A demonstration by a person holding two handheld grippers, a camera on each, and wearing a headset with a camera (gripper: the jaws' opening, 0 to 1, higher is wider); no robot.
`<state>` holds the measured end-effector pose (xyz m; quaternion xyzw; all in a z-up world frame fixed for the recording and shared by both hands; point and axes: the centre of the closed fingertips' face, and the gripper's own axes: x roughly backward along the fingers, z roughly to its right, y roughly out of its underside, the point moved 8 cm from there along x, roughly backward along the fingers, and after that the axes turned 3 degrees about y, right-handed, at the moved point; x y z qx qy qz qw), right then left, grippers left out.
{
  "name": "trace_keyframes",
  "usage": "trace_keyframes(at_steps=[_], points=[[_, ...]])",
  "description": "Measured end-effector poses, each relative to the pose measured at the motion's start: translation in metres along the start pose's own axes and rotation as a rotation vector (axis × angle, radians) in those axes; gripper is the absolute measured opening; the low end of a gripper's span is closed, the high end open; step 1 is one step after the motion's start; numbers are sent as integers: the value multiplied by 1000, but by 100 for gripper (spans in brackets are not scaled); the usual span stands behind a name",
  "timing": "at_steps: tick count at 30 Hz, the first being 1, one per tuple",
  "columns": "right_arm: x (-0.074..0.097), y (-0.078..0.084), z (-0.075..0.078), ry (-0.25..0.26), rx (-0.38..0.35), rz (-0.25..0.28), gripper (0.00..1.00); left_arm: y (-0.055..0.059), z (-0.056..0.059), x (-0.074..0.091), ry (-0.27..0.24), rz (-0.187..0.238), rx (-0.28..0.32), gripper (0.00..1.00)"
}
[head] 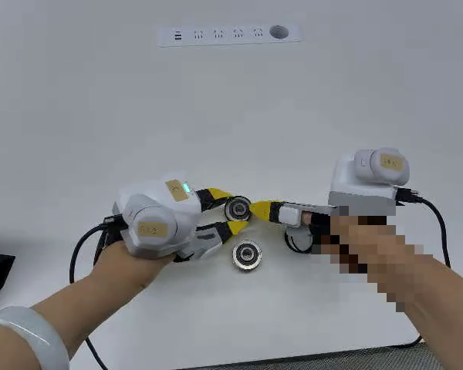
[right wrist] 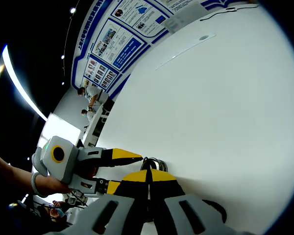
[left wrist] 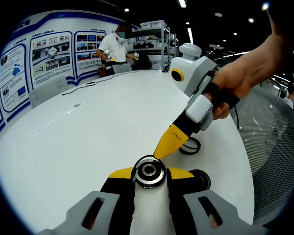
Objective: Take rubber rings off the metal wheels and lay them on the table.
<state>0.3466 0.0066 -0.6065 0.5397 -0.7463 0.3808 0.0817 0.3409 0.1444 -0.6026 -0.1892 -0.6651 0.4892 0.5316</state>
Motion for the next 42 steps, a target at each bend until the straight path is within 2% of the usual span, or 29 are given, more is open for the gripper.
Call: trace_keyframes(at_steps=[5,7,12,26,34,42], points=[[1,0,-3,-10,2,3,2,2,1,5,-11,12,-1,30],[3,0,-6,-15,2,7,2,4,1,6,-15,5,3,32],[6,2,-12,-29,2,13,2,7,0,10,-28,7,15,41],[28,9,-18,-38,-18,53,2,10,1,19,-42,14,31,46],[50,24,-8,-5,-56,72,2,15,2,26,-53,21,47,54],[74,32,14,56,-122,111,2,21,4,32,-58,27,68,59]])
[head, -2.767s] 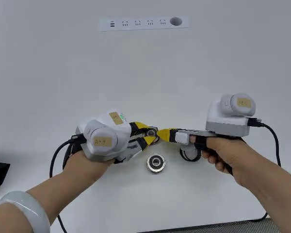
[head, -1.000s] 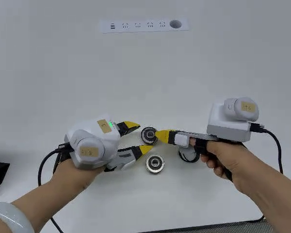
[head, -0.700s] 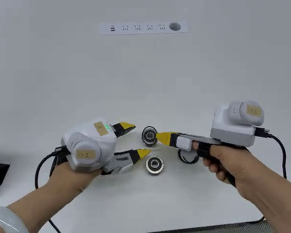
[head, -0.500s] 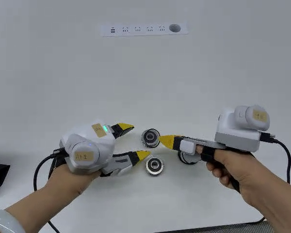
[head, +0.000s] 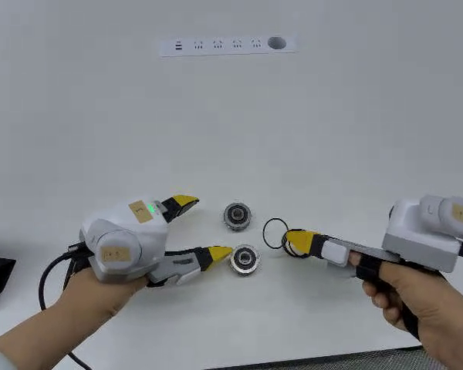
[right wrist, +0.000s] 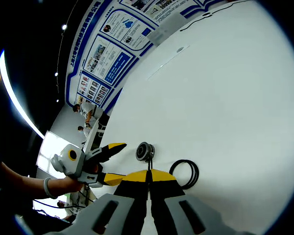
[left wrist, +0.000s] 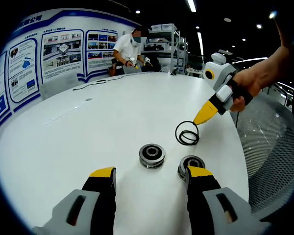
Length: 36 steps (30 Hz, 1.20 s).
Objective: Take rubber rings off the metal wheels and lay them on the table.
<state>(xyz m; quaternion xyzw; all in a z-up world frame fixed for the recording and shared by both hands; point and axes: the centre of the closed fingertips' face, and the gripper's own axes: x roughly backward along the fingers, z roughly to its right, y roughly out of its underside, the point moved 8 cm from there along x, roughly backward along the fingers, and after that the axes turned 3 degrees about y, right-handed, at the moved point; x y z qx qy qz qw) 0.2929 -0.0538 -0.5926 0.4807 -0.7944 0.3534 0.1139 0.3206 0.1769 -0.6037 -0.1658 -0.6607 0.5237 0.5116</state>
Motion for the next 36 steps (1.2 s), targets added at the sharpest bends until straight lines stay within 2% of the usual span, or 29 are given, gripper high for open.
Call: trace_keyframes(at_steps=[10,19,25,29,36], points=[[7,4,22,75,-5,0,2,4,1,5,-6,-1,14,58],[4,6,25,104,79,-27,10,7,2,8,-6,-12,23,56],[6,6,25,129,172,-40,14,9,2,13,-4,-11,32,56],[8,5,24,131,208,-38,18,9,4,18,0,-2,38,55],[12,8,18,119,314,-50,27,6,11,27,8,20,54,55]])
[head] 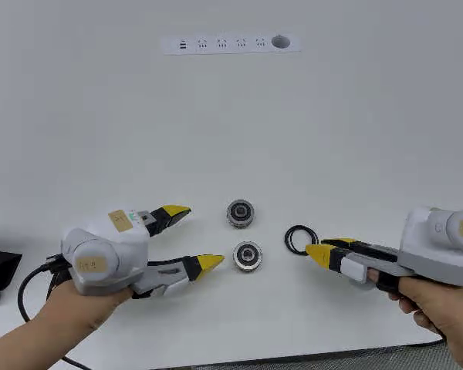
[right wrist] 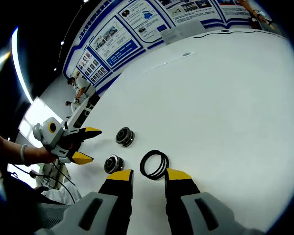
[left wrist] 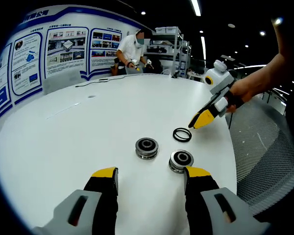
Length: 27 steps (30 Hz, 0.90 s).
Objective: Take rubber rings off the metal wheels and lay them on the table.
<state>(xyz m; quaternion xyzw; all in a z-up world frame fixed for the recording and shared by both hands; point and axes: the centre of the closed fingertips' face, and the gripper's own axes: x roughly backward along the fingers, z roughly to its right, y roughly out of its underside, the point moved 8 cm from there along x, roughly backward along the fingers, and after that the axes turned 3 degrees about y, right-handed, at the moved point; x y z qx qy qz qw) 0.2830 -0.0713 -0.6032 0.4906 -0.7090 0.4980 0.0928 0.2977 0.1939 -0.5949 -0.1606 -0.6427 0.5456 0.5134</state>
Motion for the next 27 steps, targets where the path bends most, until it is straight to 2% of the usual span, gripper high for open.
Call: trace_keyframes(at_steps=[6,11,15,19,27], points=[[3,4,-7,-4,74,-15,34,1,9,7,3,9,8,56],[6,7,-10,-9,90,-22,40,2,13,14,-4,14,12,58],[9,7,-12,-3,139,-19,43,2,16,20,-14,17,17,59],[12,8,-15,2,184,-19,51,3,20,25,-21,18,19,60],[16,15,-22,-1,270,-45,56,5,29,35,-33,25,23,61]])
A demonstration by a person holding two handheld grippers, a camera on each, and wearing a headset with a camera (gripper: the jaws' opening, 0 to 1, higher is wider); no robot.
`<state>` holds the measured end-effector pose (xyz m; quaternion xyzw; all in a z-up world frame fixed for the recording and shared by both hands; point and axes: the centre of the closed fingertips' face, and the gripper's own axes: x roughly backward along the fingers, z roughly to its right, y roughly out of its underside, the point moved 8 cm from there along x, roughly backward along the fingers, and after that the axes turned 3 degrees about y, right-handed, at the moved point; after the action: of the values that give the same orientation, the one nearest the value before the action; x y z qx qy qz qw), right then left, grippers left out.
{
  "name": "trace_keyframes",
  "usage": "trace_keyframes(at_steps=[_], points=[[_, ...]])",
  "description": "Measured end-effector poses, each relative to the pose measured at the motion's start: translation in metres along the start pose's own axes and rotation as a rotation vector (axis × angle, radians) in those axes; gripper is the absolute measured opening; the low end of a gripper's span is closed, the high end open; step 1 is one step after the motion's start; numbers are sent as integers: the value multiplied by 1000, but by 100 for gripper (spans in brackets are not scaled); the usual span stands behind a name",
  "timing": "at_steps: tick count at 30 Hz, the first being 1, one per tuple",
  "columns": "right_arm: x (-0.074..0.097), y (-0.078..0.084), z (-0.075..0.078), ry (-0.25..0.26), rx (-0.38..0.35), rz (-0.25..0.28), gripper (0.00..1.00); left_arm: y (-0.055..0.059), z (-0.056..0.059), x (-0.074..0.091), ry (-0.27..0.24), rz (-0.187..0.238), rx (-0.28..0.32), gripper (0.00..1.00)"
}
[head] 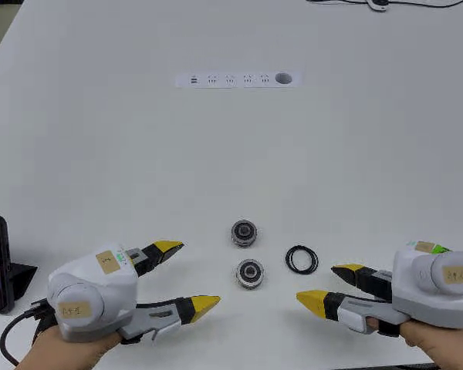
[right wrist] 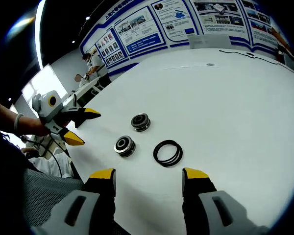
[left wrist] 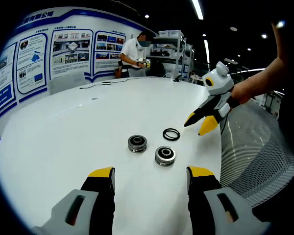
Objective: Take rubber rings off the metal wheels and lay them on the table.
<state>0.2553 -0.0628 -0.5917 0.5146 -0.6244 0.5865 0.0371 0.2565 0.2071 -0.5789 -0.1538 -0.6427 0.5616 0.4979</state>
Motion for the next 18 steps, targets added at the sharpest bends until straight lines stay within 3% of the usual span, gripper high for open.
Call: trace_keyframes(at_steps=[10,18], points=[[5,6,-11,4,124,11,64,4,12,11,-9,9,16,64],[12,9,-8,42,133,49,70,8,18,21,-22,29,39,66]])
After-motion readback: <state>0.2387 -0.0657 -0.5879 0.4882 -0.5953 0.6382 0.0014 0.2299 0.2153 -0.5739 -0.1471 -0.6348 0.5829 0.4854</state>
